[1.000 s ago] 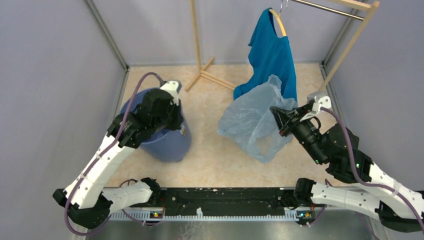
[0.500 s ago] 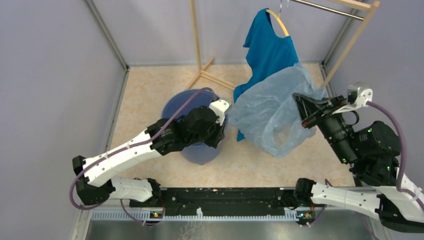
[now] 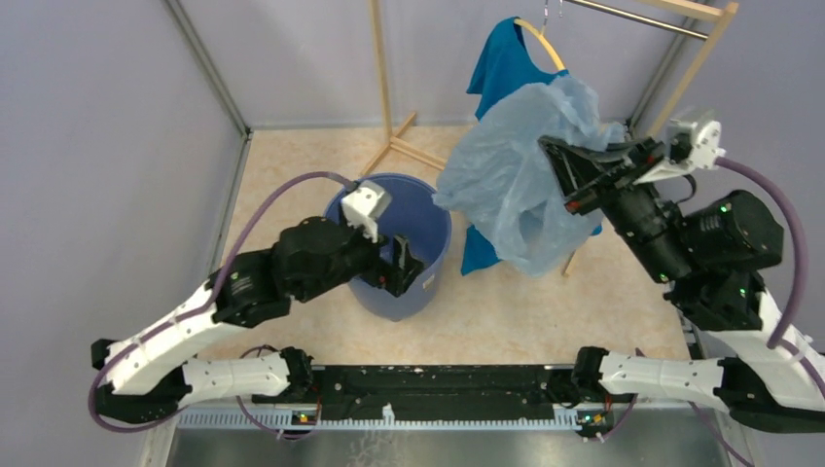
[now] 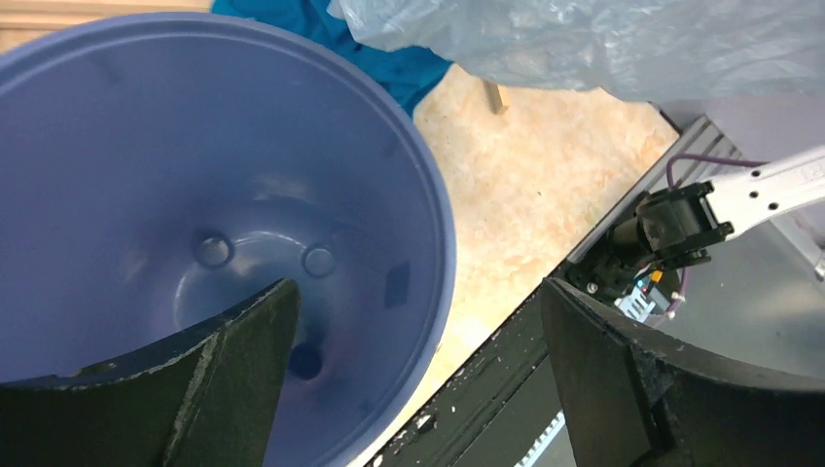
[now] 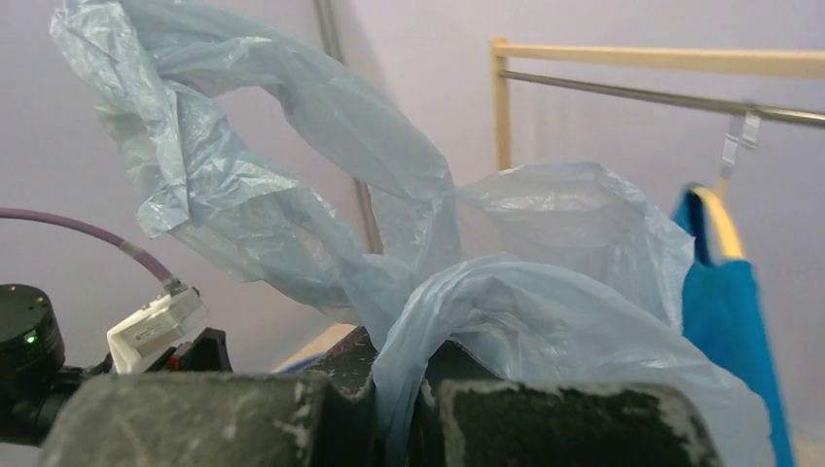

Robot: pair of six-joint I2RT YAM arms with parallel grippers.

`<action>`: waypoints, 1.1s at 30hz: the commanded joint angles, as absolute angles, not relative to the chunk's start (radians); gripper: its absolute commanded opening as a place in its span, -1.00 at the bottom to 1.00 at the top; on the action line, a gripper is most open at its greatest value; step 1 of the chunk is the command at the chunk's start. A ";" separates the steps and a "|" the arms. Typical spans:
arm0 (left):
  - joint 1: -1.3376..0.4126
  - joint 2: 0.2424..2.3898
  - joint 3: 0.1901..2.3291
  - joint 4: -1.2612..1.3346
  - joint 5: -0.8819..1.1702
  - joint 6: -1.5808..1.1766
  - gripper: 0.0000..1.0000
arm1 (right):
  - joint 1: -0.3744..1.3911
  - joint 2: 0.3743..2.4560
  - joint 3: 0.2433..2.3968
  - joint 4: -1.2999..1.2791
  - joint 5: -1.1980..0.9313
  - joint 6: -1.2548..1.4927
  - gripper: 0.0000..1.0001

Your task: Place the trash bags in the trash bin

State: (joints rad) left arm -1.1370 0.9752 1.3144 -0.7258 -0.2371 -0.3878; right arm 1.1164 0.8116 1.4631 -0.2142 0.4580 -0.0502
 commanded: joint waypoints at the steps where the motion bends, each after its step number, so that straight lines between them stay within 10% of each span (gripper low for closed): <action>1: -1.140 0.828 1.304 -0.771 -0.376 -0.417 0.97 | 1.118 0.971 1.602 -0.108 0.220 -0.054 -1.00; 12: -1.140 0.460 1.265 -0.820 -0.473 -0.483 0.97 | 1.118 1.181 1.814 -0.011 -0.069 0.178 -1.00; 27: -1.137 0.547 1.387 -0.941 -0.380 -0.500 0.93 | 1.118 1.092 1.446 -0.315 0.455 0.275 -1.00; 33: -1.137 0.679 1.503 -1.102 -0.681 -0.652 0.55 | 1.118 1.189 1.591 -0.465 0.604 0.158 -1.00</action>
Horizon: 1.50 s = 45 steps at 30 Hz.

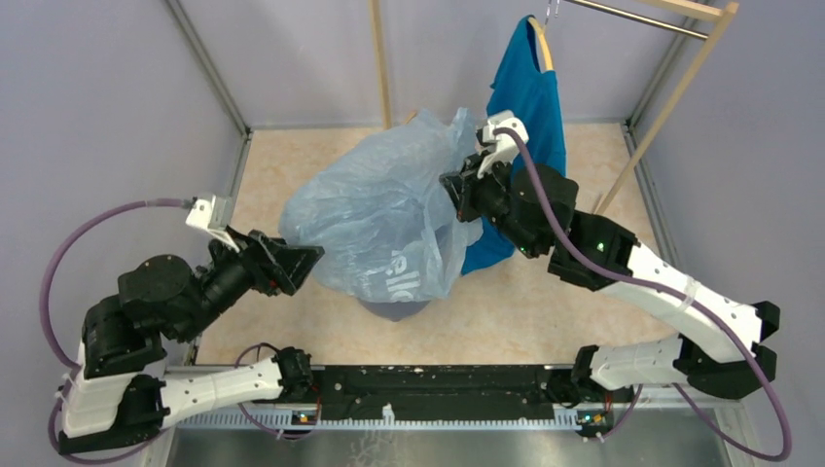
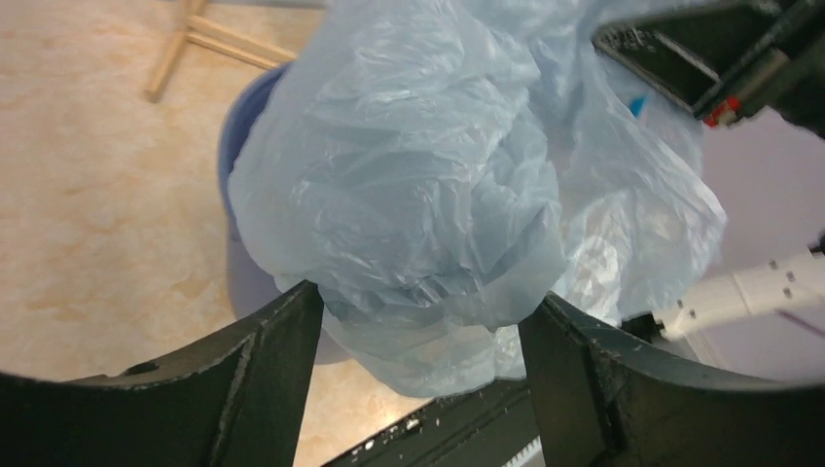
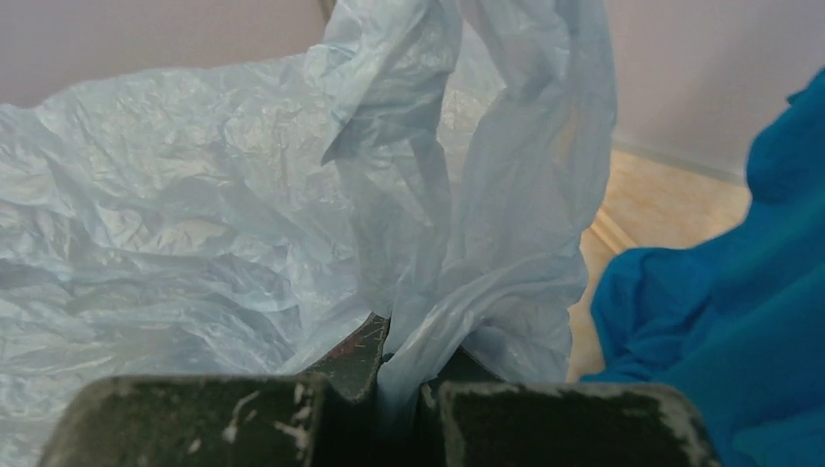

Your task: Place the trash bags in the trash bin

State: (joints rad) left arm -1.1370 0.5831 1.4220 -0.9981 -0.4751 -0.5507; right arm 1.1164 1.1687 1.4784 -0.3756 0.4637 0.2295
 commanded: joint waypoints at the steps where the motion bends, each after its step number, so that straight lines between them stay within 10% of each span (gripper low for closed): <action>1: -1.137 0.715 1.516 -1.120 -0.705 -0.662 0.53 | 1.118 1.189 1.592 -0.469 0.622 0.141 -1.00; 7: -1.137 0.917 1.586 -1.135 -0.741 -0.642 0.47 | 1.118 1.100 1.483 -0.399 0.595 0.065 -1.00; 15: -1.108 1.276 1.660 -1.079 -0.779 -0.538 -0.15 | 1.118 1.016 1.354 -0.270 0.429 0.015 -1.00; 24: -0.942 1.287 1.404 -0.933 -0.469 -0.627 -0.36 | 1.118 1.044 1.356 -0.149 0.313 0.009 -1.00; 45: -0.941 0.770 1.310 -0.960 -0.452 -0.480 0.96 | 1.096 1.366 1.609 -0.352 0.012 0.144 -1.00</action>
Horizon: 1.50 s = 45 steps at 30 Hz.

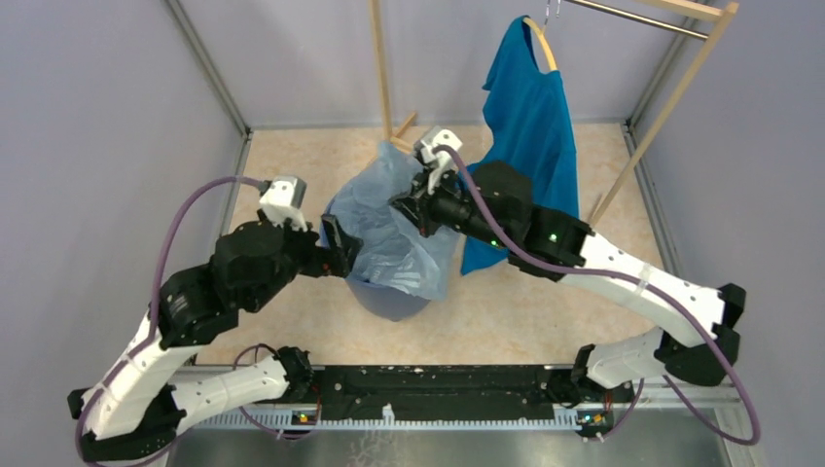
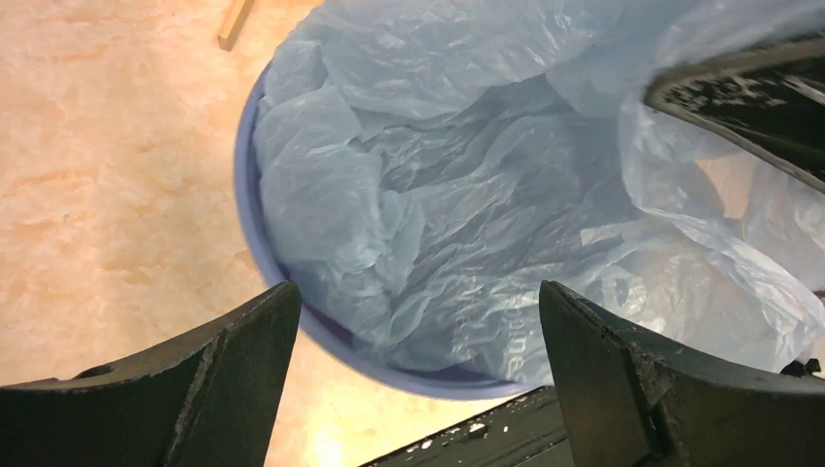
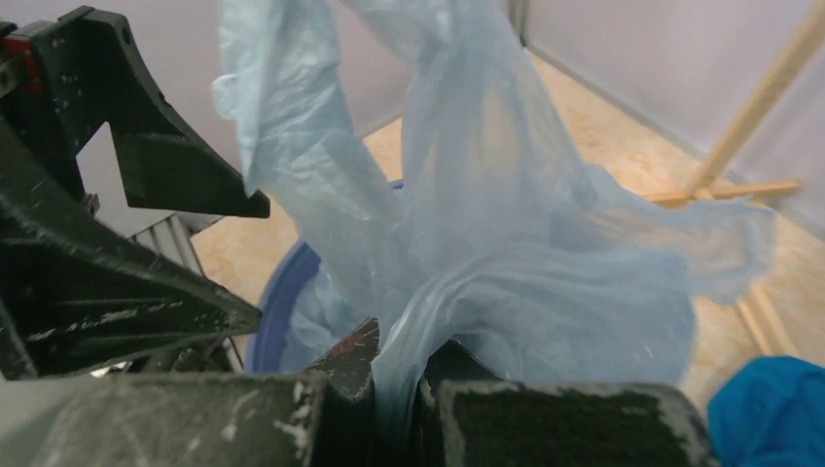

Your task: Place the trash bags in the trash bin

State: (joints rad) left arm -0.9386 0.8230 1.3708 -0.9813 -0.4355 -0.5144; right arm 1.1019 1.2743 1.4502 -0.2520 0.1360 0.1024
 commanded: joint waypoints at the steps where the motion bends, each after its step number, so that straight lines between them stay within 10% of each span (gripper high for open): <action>1: -0.940 0.765 1.279 -0.932 -0.454 -0.487 0.96 | 1.096 1.388 1.656 -0.412 0.030 0.147 -1.00; 12: -0.940 0.997 1.170 -0.683 -0.297 -0.417 0.92 | 1.094 1.351 1.796 -0.481 0.147 0.246 -1.00; 32: -0.940 0.657 1.162 -1.097 -0.492 -0.635 0.95 | 1.018 1.755 1.740 -0.508 0.005 0.375 -1.00; 45: -0.940 0.784 1.010 -0.763 -0.390 -0.618 0.41 | 0.969 1.507 1.656 -0.508 0.123 0.377 -1.00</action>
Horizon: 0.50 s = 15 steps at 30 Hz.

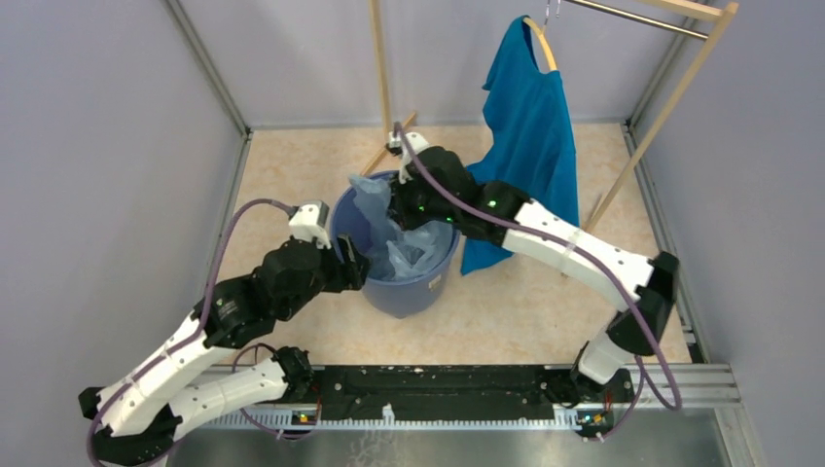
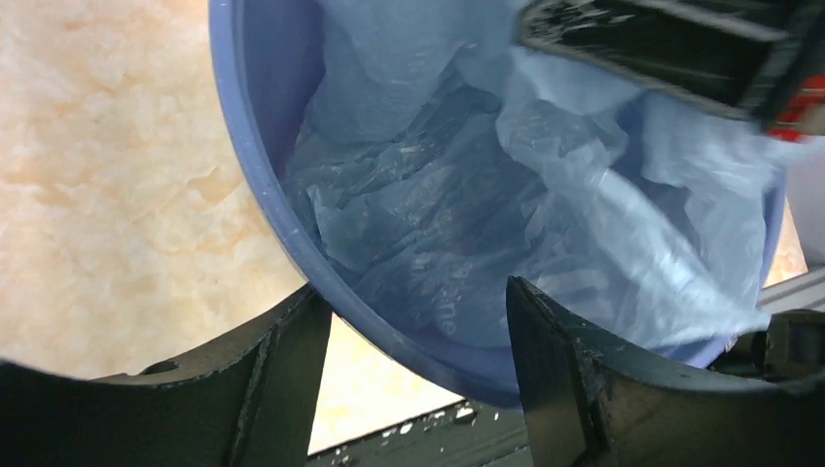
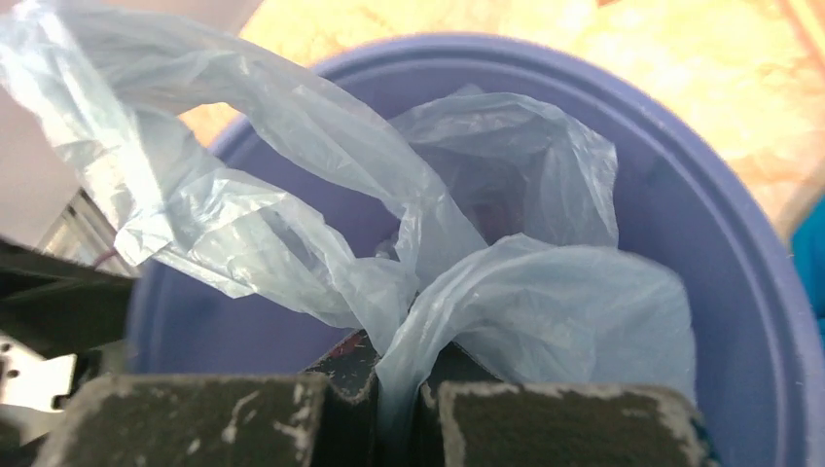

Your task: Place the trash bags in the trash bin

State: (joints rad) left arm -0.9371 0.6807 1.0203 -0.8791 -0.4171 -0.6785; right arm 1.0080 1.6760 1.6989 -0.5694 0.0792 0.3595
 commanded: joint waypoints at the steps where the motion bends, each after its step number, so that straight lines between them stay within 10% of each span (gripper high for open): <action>1: -0.940 0.815 1.021 -0.749 -0.391 -0.602 0.38 | 0.965 1.479 1.627 -0.479 0.116 0.396 -1.00; 7: -0.938 0.941 1.083 -0.751 -0.395 -0.539 0.32 | 0.939 1.339 1.495 -0.337 0.092 0.461 -1.00; 15: -0.936 0.849 1.223 -0.920 -0.338 -0.480 0.92 | 0.917 1.254 1.439 -0.299 0.080 0.502 -1.00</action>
State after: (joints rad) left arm -0.9367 0.9184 1.1103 -0.7986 -0.3759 -0.5327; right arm 0.9279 1.3182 1.4792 -0.3813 0.1005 0.4664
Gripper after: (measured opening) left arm 0.913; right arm 0.004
